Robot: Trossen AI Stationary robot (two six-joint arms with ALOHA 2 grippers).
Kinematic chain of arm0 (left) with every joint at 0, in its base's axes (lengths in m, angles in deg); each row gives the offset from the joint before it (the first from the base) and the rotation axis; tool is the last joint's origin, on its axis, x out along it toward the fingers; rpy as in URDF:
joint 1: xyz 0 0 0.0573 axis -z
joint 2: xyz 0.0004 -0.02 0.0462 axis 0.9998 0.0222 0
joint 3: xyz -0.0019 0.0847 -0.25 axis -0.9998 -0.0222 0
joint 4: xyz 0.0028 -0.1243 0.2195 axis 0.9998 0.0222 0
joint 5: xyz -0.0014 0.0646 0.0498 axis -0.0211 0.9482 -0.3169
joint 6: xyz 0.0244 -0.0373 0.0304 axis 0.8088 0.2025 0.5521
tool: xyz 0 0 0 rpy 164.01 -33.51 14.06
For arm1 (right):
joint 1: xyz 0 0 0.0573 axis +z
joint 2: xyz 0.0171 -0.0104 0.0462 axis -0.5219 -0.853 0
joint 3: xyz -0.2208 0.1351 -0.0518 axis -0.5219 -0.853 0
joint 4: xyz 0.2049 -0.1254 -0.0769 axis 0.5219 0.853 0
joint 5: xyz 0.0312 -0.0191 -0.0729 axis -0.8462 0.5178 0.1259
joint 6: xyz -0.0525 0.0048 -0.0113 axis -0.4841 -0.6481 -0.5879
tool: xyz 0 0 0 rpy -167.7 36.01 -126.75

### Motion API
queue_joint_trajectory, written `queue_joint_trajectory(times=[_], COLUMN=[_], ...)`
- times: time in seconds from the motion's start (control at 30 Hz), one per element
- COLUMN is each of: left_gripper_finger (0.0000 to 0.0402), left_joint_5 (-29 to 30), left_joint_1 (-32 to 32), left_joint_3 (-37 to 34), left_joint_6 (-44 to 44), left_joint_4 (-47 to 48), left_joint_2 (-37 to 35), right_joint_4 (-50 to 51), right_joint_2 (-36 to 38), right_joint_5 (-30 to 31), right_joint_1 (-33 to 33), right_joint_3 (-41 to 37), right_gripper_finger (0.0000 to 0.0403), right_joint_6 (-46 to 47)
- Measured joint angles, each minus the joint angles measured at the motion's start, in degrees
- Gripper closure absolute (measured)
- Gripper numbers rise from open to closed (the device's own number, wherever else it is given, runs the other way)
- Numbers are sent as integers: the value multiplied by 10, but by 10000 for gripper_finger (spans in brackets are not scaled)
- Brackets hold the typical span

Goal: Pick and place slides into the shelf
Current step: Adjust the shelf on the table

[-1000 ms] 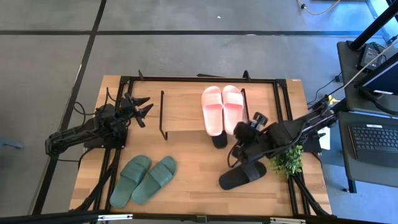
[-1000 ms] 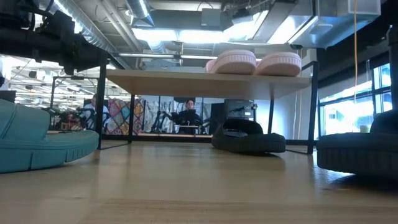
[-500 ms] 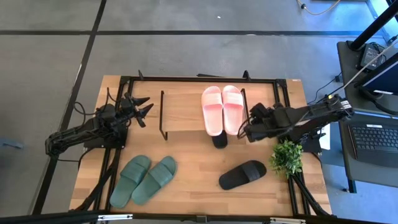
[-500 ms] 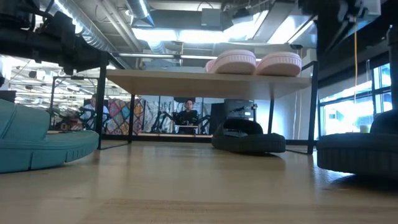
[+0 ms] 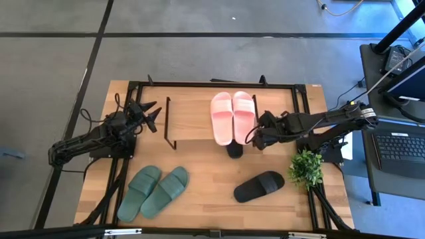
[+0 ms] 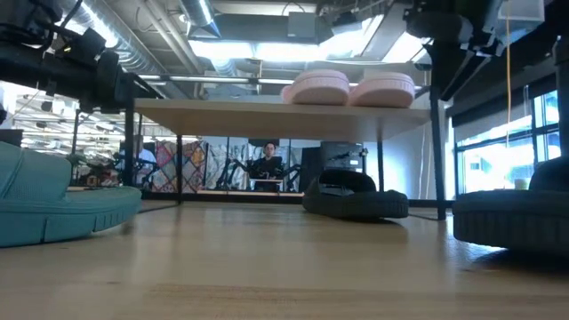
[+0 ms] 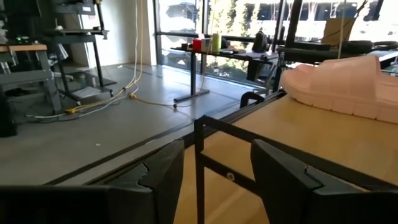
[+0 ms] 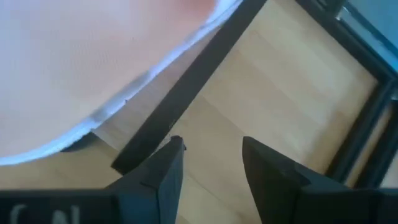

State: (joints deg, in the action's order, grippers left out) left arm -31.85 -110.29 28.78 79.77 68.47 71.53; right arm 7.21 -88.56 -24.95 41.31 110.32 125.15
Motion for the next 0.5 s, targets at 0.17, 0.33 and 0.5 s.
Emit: queue_joint_trajectory(times=[0.17, 0.33, 0.5], left_gripper_finger=[223, 223, 223], left_joint_5=[5, 9, 10], left_joint_1=[0, 0, 0], left_joint_3=[0, 0, 0], left_joint_6=[0, 0, 0], left_joint_4=[3, 3, 2], left_joint_2=[0, 0, 0], right_joint_4=[-43, -93, -109], right_joint_2=[-3, -15, -38], right_joint_5=[-3, -4, -28], right_joint_1=[0, -1, -13], right_joint_3=[0, 0, 0], right_gripper_finger=[237, 237, 237], right_joint_6=[-22, -51, -71])
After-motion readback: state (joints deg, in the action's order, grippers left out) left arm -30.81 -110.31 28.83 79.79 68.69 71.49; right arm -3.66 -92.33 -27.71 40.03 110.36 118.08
